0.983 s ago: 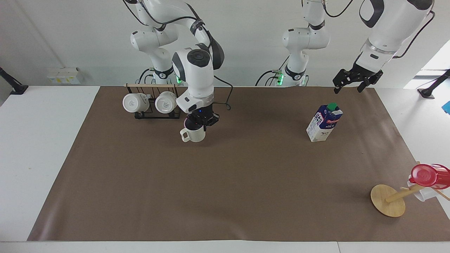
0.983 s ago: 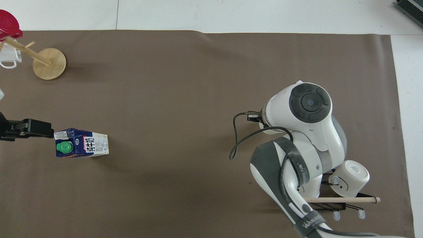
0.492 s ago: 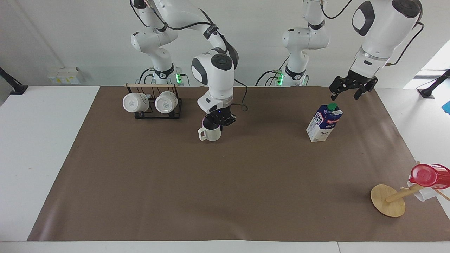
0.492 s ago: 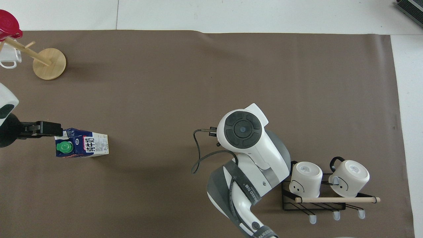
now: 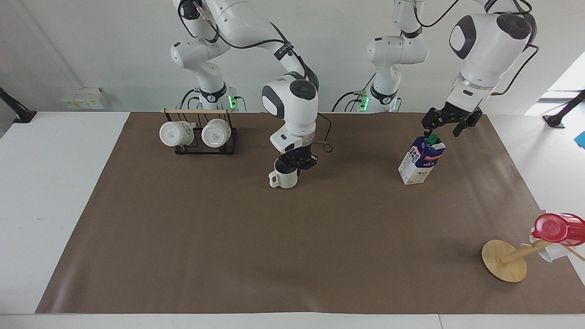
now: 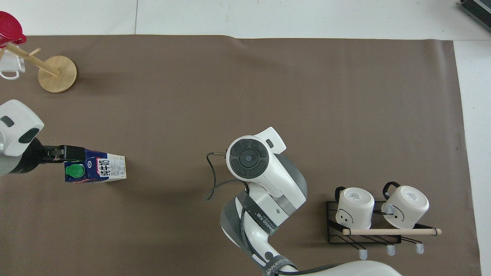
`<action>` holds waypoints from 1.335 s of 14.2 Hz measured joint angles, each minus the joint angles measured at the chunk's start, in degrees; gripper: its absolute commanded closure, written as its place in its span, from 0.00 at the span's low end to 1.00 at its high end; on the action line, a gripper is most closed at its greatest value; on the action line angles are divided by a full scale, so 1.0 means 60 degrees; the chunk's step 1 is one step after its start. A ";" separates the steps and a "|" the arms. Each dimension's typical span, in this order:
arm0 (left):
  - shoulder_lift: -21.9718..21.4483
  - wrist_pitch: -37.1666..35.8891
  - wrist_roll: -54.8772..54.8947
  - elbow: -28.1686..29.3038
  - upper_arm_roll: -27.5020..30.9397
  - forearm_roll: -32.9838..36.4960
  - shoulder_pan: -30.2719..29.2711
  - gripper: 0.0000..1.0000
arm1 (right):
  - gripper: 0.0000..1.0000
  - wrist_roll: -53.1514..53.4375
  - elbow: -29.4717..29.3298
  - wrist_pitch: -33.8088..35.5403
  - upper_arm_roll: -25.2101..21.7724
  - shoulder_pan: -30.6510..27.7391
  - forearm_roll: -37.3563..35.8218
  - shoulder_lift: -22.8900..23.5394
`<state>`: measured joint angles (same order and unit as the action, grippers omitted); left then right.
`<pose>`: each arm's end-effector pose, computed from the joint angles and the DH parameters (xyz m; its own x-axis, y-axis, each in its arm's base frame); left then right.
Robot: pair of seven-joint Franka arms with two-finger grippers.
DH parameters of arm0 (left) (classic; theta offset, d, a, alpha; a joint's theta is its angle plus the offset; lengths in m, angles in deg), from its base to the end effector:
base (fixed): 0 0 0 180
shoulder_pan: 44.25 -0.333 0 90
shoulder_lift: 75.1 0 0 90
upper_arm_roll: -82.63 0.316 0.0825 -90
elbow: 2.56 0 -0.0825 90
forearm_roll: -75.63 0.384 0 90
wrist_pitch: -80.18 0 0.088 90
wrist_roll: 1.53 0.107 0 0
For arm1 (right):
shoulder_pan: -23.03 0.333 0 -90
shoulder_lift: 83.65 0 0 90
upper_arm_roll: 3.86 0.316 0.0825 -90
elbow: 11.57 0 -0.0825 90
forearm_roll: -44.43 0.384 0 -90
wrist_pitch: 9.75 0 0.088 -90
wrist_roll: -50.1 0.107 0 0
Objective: Place cup and milk on table
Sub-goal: 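Lift the white mug with the right gripper while the left gripper reaches the carton, then carry the white mug toward the table center with the right gripper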
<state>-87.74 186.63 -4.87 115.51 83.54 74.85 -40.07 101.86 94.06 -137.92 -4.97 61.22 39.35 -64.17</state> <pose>0.4925 -0.0287 0.5313 0.9998 0.0048 0.0167 0.0045 -0.9998 0.0176 0.5104 0.3834 0.3480 0.9755 -0.1993 0.0936 -0.2010 -0.9796 0.0087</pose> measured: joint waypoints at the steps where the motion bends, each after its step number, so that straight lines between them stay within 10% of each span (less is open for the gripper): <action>1: -0.0009 0.0060 0.0000 0.0101 0.0000 0.0000 0.0000 0.00 | 1.00 0.0000 -0.0004 -0.0017 -0.0006 0.0000 -0.0033 0.0007; 10: -0.0250 0.1340 0.0012 0.1440 -0.0037 0.0000 0.0011 0.00 | 0.97 -0.0480 0.0006 -0.0012 0.0002 0.0002 -0.0103 0.0028; 13: -0.0252 0.1800 0.0013 0.1838 -0.0079 0.0000 0.0071 0.00 | 0.59 -0.0495 0.0006 -0.0012 0.0020 0.0039 -0.0103 0.0027; 15: -0.0252 0.1867 0.0013 0.1894 -0.0079 0.0000 0.0116 0.00 | 0.00 -0.0496 0.0005 -0.0013 0.0039 0.0078 -0.0103 0.0027; 19: -0.0252 0.1920 0.0013 0.1894 -0.0072 0.0000 0.0119 0.00 | 0.00 -0.0497 -0.0087 -0.0013 0.0066 0.0078 -0.0105 0.0023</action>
<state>-89.26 198.15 -4.79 126.88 83.11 74.85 -39.36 98.88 93.54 -137.99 -4.58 61.68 38.72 -64.03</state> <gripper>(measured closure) 0.000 0.242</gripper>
